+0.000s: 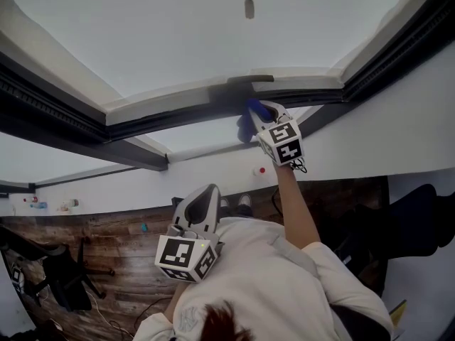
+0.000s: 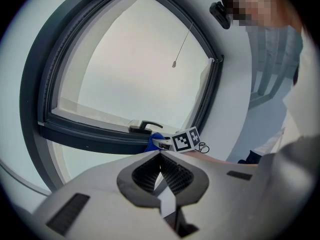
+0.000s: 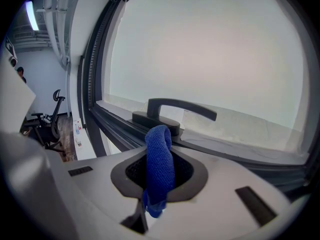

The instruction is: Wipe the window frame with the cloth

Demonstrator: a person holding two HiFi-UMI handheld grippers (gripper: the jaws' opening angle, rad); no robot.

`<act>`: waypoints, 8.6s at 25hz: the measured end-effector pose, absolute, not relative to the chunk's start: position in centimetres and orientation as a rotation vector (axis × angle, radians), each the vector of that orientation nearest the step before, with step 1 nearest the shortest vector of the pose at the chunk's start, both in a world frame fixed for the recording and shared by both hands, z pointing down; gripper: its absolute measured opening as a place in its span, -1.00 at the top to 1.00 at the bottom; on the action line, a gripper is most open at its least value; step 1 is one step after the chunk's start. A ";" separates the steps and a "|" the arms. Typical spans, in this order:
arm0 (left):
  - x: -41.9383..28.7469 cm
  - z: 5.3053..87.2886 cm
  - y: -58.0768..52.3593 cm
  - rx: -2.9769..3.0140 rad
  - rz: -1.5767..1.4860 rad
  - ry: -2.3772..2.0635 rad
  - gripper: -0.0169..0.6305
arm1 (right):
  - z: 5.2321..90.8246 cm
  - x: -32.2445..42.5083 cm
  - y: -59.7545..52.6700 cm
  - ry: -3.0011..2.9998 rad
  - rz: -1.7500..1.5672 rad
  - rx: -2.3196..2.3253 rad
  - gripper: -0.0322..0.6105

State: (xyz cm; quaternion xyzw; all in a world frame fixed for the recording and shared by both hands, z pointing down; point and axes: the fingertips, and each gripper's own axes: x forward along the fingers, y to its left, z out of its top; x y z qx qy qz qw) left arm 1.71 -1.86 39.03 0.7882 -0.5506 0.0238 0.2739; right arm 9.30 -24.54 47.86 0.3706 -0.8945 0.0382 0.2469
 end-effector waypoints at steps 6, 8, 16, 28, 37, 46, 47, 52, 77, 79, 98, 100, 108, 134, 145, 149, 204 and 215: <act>1.8 38.9 -1.8 2.117 0.065 -1.485 0.93 | 47.8 10.2 -24.7 -2.432 0.108 1.030 0.75; 1.9 38.9 -1.8 2.118 0.065 -1.486 0.93 | 47.8 10.3 -24.8 -2.433 0.109 1.035 0.75; 2.2 38.8 -2.0 2.125 0.067 -1.481 0.93 | 47.8 11.3 -25.0 -2.432 0.123 1.062 0.75; 2.3 38.6 -2.4 2.134 0.058 -1.489 0.93 | 47.8 12.6 -25.4 -2.421 0.131 1.093 0.75; 2.7 38.6 -2.8 2.139 0.052 -1.482 0.93 | 47.8 13.2 -25.6 -2.420 0.128 1.096 0.75; 3.4 38.6 -3.3 2.139 0.035 -1.459 0.93 | 47.7 13.3 -25.6 -2.427 0.125 1.089 0.75; 3.4 38.6 -3.4 2.141 0.036 -1.457 0.93 | 47.7 13.4 -25.6 -2.427 0.125 1.088 0.75; 3.7 38.5 -3.7 2.144 0.029 -1.457 0.93 | 47.7 13.6 -25.7 -2.429 0.128 1.083 0.75; 4.7 38.4 -4.2 2.141 0.027 -1.464 0.93 | 47.8 16.2 -26.5 -2.425 0.150 1.131 0.75; 4.8 38.4 -4.2 2.141 0.026 -1.463 0.93 | 47.8 16.4 -26.5 -2.425 0.153 1.135 0.75; 6.5 38.4 -5.1 2.155 0.036 -1.442 0.93 | 47.7 18.2 -27.0 -2.429 0.165 1.146 0.75; 6.7 38.4 -5.1 2.157 0.037 -1.440 0.93 | 47.7 18.4 -27.1 -2.431 0.166 1.147 0.75; 7.4 38.5 -5.6 2.162 0.043 -1.429 0.93 | 47.7 19.2 -27.4 -2.429 0.165 1.151 0.75; 9.5 38.6 -6.6 2.177 0.049 -1.412 0.93 | 47.6 21.9 -28.1 -2.431 0.169 1.177 0.75; 10.4 38.8 -6.9 2.174 0.040 -1.413 0.93 | 47.5 22.9 -28.4 -2.428 0.162 1.180 0.75; 10.8 39.1 -6.9 2.171 0.035 -1.411 0.93 | 47.5 23.3 -28.5 -2.422 0.151 1.182 0.75; 10.6 39.1 -6.9 2.157 0.027 -1.473 0.93 | 47.4 30.2 -30.4 -2.338 0.170 1.360 0.75; 10.4 39.2 -7.0 2.154 0.021 -1.478 0.93 | 47.4 30.7 -30.6 -2.331 0.174 1.375 0.75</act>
